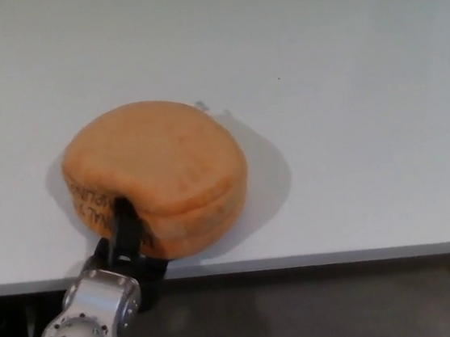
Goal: A soft plate is kept in the center of the table close to the robot and the robot uses its left hand to pick up the plate, turns it upside down and places it back on the table
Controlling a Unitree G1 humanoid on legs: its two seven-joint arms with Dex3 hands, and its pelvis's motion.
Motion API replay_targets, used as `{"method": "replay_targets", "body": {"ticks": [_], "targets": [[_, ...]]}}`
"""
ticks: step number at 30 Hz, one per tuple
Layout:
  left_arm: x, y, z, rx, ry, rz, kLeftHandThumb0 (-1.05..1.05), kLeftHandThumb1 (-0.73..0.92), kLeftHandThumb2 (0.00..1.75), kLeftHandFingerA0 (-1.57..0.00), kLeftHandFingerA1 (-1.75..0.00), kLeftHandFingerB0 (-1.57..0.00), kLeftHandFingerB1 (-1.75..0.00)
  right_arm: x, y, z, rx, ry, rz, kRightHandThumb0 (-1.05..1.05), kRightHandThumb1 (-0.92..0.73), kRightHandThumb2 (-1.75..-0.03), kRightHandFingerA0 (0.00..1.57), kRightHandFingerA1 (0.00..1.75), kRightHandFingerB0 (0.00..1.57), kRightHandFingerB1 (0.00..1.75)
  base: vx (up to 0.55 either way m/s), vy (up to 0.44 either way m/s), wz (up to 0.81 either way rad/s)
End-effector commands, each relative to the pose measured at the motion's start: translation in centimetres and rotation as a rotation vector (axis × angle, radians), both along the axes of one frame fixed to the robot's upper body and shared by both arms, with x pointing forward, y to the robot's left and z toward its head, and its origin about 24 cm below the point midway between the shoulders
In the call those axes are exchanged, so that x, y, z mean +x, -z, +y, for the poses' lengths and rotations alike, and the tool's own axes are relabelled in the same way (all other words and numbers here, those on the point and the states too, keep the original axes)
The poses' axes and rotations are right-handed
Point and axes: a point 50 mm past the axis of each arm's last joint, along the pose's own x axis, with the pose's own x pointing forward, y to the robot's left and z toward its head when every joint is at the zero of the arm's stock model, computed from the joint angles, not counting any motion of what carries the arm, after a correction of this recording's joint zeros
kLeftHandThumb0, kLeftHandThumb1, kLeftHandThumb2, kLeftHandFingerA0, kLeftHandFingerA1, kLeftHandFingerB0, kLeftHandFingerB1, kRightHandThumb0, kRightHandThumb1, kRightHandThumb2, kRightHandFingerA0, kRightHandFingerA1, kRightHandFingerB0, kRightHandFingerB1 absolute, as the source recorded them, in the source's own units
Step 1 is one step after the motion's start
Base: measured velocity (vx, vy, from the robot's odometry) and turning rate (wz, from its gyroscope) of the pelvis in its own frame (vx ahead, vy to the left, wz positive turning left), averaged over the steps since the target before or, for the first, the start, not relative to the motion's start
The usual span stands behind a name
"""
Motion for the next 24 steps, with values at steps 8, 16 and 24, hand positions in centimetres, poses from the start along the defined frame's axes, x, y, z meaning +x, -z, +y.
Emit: {"method": "replay_targets", "body": {"ticks": [8,16,24], "targets": [[-2.9,2.8,-4.1,-0.102,0.093,0.140,-0.31,0.70,0.60,-1.02,-1.75,-0.53,-1.07,0.0,-0.2,-0.4,0.000,0.000,0.010,-0.83,-0.91,-0.68,0.30,0.35,0.06,0.21,0.00,0.000,0.00],[-2.8,2.4,-2.7,-0.059,0.007,-0.062,-0.56,0.52,0.97,-1.24,-1.40,-0.44,-0.67,-0.1,-0.1,-0.5,-0.016,-0.001,-0.001,-0.81,-0.92,-0.68,0.31,0.35,0.05,0.20,0.00,0.000,0.00],[-3.1,2.1,-1.5,0.001,0.048,-0.146,-0.71,0.76,0.63,-0.55,-0.99,-0.38,-0.72,-0.3,-0.3,-0.2,-0.031,-0.018,0.003,-0.83,-0.92,-0.69,0.30,0.37,0.05,0.22,0.00,0.000,0.00]]}}
